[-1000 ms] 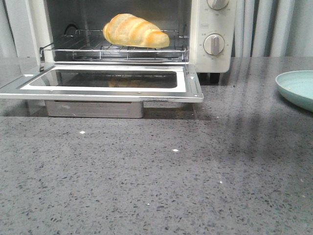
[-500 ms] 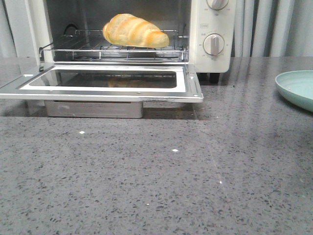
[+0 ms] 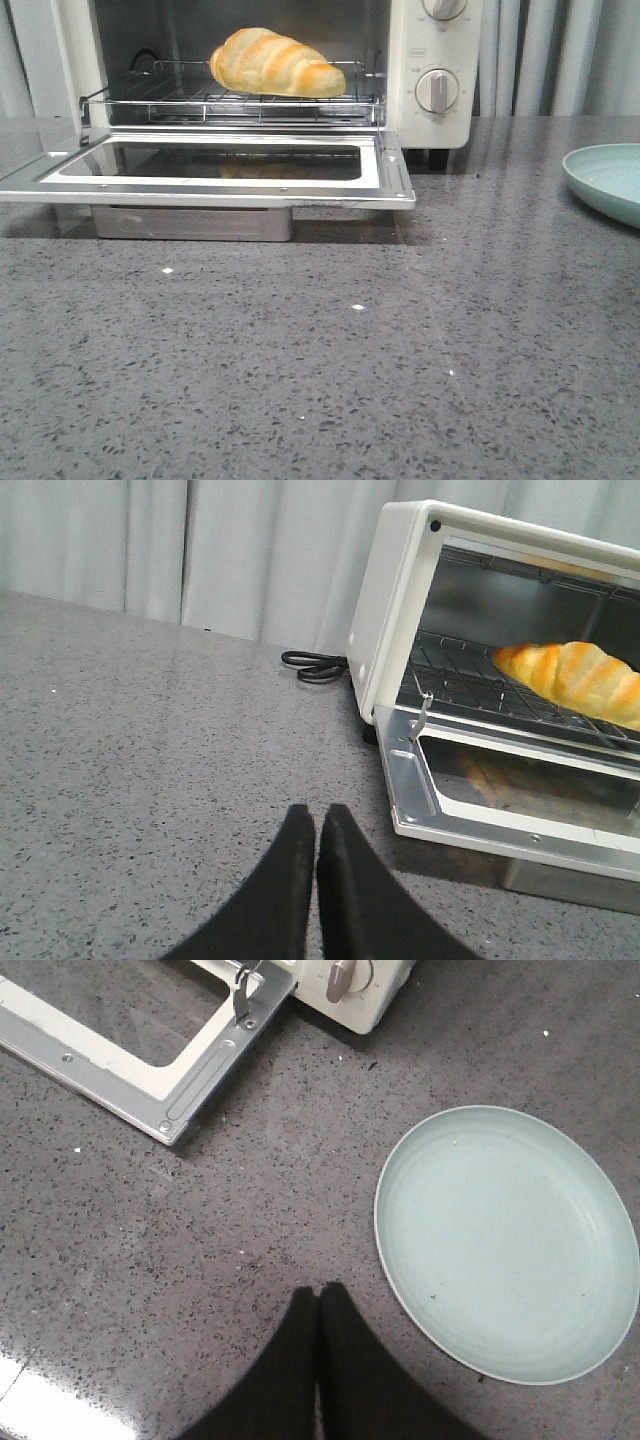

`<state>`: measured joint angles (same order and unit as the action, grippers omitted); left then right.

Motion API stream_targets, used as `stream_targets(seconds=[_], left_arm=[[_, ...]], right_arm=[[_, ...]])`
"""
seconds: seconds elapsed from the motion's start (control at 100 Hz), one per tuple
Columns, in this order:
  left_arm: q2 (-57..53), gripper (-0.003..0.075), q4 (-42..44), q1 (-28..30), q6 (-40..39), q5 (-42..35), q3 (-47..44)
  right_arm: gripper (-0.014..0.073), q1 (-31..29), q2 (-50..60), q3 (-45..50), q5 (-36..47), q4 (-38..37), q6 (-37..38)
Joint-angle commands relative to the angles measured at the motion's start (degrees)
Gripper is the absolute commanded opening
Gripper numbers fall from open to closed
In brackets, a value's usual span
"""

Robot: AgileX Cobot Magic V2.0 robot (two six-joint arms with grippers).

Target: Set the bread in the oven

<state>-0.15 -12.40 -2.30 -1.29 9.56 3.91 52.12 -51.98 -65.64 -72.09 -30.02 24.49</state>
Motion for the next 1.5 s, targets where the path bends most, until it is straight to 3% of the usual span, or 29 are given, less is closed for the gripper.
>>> stream_targets(seconds=[0.0, 0.42, 0.53, 0.62, 0.82, 0.96, 1.16, 1.49], left_arm=[[-1.56, -0.0021, -0.68, 0.06, -0.18, -4.13, 1.51], [-1.56, -0.0021, -0.68, 0.06, -0.18, -4.13, 1.51], [-1.56, -0.0021, -0.68, 0.06, -0.18, -4.13, 1.51], [-1.56, -0.0021, -0.68, 0.06, -0.18, -4.13, 1.51], [-1.56, -0.0021, -0.68, 0.06, -0.18, -4.13, 1.51], [-1.56, -0.0021, -0.68, 0.06, -0.18, -4.13, 1.51], [-1.56, -0.0021, -0.68, 0.06, -0.18, -4.13, 1.51], [-1.56, -0.0021, -0.68, 0.06, -0.18, -4.13, 1.51]], right_arm=[[-0.0067, -0.28, 0.63, -1.22, -2.09, -2.91, 0.38], [-0.0067, -0.28, 0.63, -1.22, -1.87, -4.11, 0.13], [-0.0067, -0.28, 1.36, -0.47, 0.59, -2.79, 0.13], [-0.0067, -1.94, 3.40, 2.33, 7.23, -0.70, -3.11], [-0.0067, -13.83, 10.88, 15.25, 29.40, 13.42, -18.51], [-0.0067, -23.67, 15.88, 24.97, 39.57, 22.66, -23.76], [-0.0067, -34.19, 21.85, 35.26, 45.59, 26.82, -23.88], [-0.0067, -45.71, 35.14, 48.19, 51.63, 27.68, -23.88]])
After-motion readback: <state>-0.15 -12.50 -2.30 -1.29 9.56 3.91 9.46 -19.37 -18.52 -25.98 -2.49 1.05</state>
